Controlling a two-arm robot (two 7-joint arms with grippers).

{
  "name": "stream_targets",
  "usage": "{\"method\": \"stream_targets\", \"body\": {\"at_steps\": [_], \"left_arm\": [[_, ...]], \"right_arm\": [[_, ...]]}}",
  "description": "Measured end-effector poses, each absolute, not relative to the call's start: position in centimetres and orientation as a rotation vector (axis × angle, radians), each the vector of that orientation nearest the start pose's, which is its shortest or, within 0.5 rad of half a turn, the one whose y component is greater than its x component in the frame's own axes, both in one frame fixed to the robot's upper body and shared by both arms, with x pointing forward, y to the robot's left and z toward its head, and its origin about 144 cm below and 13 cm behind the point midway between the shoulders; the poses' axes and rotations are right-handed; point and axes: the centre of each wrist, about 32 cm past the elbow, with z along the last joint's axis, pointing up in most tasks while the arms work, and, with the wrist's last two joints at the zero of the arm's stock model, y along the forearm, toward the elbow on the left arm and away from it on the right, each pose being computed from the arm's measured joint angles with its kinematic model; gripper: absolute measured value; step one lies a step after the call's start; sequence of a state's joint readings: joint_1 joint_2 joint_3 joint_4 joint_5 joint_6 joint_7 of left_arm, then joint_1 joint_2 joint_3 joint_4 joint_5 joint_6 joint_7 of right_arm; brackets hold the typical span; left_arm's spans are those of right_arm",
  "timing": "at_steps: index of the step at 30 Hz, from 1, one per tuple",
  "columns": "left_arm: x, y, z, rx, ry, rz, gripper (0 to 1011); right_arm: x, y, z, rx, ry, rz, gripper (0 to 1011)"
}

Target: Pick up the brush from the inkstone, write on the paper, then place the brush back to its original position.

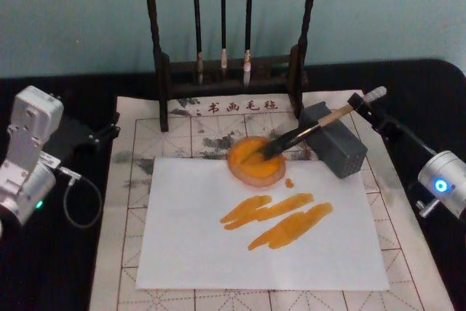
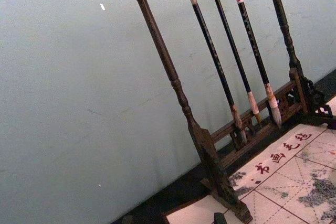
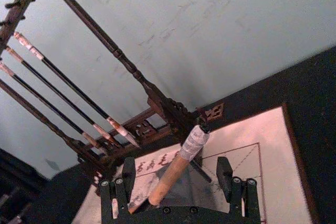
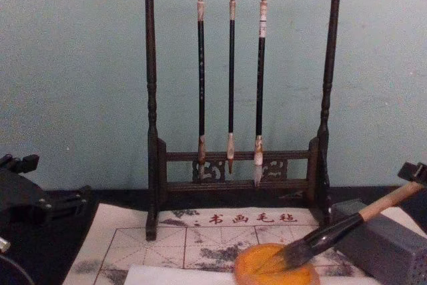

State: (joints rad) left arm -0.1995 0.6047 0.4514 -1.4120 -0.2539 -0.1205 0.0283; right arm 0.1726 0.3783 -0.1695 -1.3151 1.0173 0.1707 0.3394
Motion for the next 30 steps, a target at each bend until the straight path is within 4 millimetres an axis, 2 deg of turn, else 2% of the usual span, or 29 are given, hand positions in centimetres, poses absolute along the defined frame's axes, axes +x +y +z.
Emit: {"method": "stream_targets", "body": {"at_steps": [9,30], "left_arm": [[48.86,30.97,113.98,0.304,-0.285,1.248,1001],[48.86,30.97,113.98,0.305,-0.285,1.248,1001]], "right_arm": [[50.58,-30.98,112.31,0.404,0.726,-1.081,1000],[50.55,-31.02,112.33,0.405,0.725,-1.084,1000]]}}
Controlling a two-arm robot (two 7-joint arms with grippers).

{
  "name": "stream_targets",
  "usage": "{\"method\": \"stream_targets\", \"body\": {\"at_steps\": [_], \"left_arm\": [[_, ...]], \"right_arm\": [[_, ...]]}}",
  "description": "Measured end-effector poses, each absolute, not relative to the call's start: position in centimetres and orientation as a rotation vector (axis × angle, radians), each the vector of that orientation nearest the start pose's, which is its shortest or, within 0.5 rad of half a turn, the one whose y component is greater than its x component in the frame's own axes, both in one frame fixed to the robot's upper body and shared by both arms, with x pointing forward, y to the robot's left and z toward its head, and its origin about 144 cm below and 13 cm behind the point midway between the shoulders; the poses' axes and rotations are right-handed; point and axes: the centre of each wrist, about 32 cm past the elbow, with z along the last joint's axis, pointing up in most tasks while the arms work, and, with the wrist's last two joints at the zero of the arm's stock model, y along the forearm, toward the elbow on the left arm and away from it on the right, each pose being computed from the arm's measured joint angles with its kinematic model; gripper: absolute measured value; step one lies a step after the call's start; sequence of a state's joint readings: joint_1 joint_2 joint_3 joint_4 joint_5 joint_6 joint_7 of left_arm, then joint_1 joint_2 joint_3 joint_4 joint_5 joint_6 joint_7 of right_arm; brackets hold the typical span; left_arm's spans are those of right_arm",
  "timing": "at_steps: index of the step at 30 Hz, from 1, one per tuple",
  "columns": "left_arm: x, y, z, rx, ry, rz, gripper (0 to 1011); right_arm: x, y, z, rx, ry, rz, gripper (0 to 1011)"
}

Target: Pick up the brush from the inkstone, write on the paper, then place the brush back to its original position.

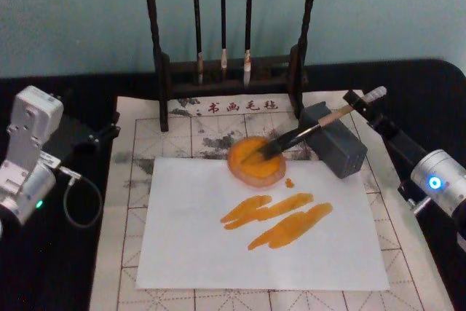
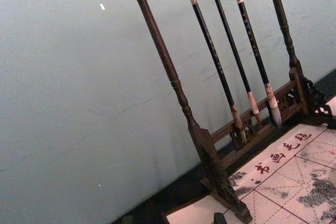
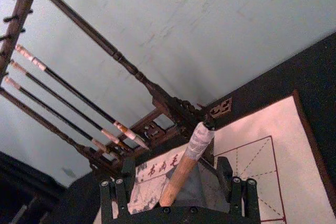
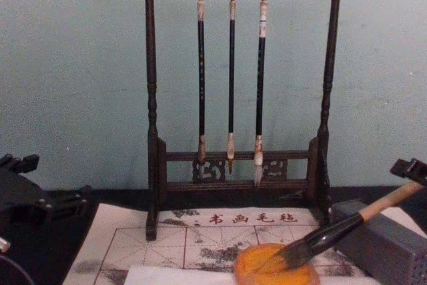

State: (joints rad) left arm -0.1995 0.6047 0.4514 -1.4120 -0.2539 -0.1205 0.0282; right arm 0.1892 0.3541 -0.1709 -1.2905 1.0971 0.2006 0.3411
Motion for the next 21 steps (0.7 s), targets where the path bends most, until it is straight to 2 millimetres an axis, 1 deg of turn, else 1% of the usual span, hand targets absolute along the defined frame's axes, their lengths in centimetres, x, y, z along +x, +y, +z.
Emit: {"method": "stream_targets", "body": {"at_steps": [8,21], "left_arm": [[48.86,30.97,113.98,0.304,-0.285,1.248,1001],[48.86,30.97,113.98,0.304,-0.285,1.248,1001]], "right_arm": [[50.72,-30.94,111.93,0.503,0.855,-1.087,1000],[50.84,-31.07,111.72,0.573,0.946,-1.068,1000]]}}
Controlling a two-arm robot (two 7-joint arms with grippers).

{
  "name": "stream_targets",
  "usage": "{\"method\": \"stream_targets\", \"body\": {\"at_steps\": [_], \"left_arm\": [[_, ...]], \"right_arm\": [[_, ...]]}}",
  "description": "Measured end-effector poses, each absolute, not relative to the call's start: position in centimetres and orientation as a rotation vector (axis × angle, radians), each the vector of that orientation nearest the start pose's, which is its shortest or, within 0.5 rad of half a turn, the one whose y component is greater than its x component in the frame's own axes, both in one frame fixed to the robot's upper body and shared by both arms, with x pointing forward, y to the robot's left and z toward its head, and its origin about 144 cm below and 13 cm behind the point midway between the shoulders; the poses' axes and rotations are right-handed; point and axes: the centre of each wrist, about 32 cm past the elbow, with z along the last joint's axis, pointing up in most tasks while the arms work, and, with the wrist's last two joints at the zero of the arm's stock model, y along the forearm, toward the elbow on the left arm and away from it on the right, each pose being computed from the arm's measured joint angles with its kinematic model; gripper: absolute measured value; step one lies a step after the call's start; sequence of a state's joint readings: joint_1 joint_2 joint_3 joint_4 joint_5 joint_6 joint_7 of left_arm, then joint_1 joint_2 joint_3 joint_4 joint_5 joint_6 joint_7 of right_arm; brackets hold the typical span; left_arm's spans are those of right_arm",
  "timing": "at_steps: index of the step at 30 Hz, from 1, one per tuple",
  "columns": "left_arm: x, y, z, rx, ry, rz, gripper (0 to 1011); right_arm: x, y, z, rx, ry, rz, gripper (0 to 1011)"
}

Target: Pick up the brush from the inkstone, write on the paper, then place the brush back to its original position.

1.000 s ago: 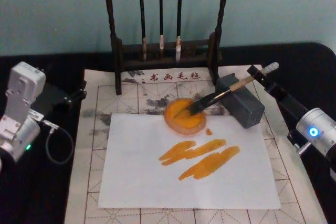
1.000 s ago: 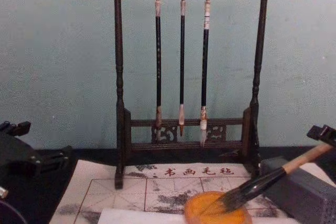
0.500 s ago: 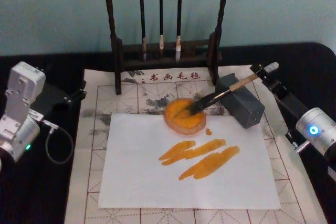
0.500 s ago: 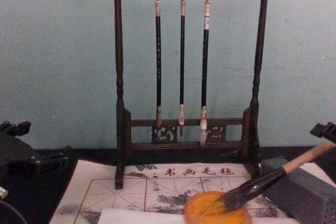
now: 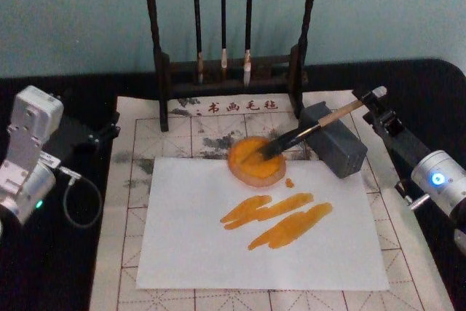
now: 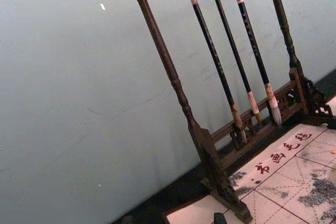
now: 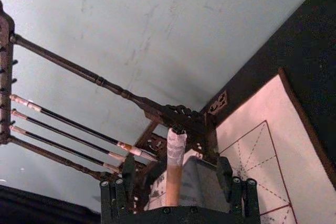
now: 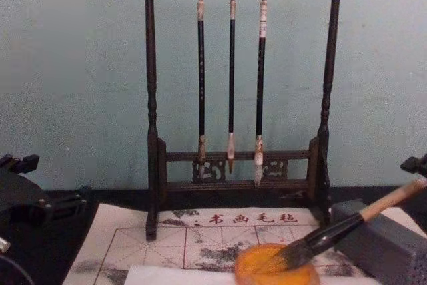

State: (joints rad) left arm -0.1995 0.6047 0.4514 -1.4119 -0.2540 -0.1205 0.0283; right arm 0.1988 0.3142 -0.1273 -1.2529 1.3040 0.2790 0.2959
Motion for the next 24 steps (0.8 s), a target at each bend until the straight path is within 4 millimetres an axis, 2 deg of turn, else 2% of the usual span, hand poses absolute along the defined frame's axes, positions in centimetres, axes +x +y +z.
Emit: {"method": "stream_targets", "body": {"at_steps": [24], "left_arm": [[48.86,30.97,113.98,0.304,-0.285,1.248,1001]], "right_arm": [[51.39,-30.82,111.70,0.600,0.986,-1.038,1000]]}}
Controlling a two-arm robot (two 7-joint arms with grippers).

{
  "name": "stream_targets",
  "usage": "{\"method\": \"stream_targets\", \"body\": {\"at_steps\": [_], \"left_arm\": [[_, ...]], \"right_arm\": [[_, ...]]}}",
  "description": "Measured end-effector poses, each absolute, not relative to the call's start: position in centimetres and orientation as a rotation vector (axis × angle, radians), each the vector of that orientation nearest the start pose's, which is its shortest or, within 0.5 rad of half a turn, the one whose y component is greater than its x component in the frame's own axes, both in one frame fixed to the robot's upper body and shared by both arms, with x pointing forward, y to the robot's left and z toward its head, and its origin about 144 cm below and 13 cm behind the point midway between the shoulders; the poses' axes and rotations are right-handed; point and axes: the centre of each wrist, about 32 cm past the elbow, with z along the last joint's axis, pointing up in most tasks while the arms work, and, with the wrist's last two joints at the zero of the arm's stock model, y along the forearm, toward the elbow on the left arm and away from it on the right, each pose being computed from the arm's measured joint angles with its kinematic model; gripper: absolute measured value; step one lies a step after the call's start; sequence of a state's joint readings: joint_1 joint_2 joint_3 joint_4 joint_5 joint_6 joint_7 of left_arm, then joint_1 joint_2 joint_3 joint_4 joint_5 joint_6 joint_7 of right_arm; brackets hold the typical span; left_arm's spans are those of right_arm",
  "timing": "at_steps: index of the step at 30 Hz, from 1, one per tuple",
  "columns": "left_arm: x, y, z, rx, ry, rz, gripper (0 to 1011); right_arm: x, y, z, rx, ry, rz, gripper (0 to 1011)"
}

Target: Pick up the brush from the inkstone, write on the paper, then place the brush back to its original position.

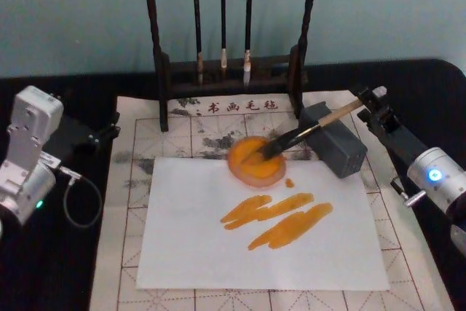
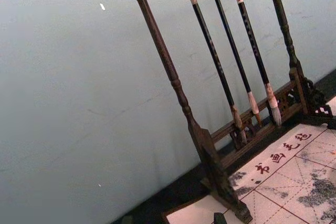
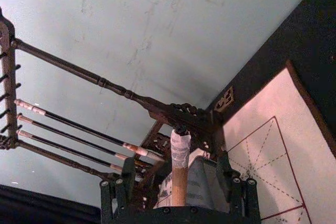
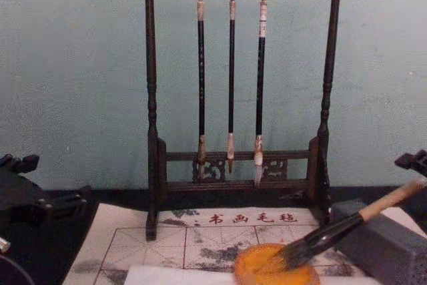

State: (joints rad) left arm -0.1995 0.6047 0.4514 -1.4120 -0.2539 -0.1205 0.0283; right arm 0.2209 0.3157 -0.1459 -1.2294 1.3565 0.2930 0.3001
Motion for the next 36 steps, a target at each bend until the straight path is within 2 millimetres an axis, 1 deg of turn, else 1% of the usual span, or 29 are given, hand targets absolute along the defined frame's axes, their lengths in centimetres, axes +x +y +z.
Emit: {"method": "stream_targets", "body": {"at_steps": [12,15,19,21,23,24,27,31,32,34,36], "left_arm": [[48.86,30.97,113.98,0.304,-0.285,1.248,1001],[48.86,30.97,113.98,0.304,-0.285,1.248,1001],[48.86,30.97,113.98,0.304,-0.285,1.248,1001],[48.86,30.97,113.98,0.305,-0.285,1.248,1001],[48.86,30.97,113.98,0.304,-0.285,1.248,1001],[48.86,30.97,113.98,0.304,-0.285,1.248,1001],[48.86,30.97,113.98,0.304,-0.285,1.248,1001],[48.86,30.97,113.98,0.304,-0.285,1.248,1001],[48.86,30.97,113.98,0.304,-0.285,1.248,1001],[48.86,30.97,113.98,0.304,-0.285,1.248,1001],[48.86,30.97,113.98,0.304,-0.285,1.248,1001]], "right_arm": [[51.35,-30.83,111.70,0.598,0.983,-1.040,1000],[51.34,-30.84,111.70,0.598,0.982,-1.041,964],[51.34,-30.84,111.70,0.598,0.981,-1.042,865],[51.33,-30.84,111.70,0.598,0.981,-1.042,792],[51.33,-30.84,111.70,0.598,0.980,-1.042,776],[51.33,-30.84,111.70,0.598,0.980,-1.042,717],[51.32,-30.84,111.70,0.598,0.980,-1.042,639],[51.32,-30.84,111.70,0.598,0.980,-1.042,499],[51.32,-30.84,111.70,0.598,0.980,-1.042,487],[51.32,-30.84,111.70,0.598,0.980,-1.042,399],[51.32,-30.84,111.70,0.598,0.980,-1.042,357]]}}
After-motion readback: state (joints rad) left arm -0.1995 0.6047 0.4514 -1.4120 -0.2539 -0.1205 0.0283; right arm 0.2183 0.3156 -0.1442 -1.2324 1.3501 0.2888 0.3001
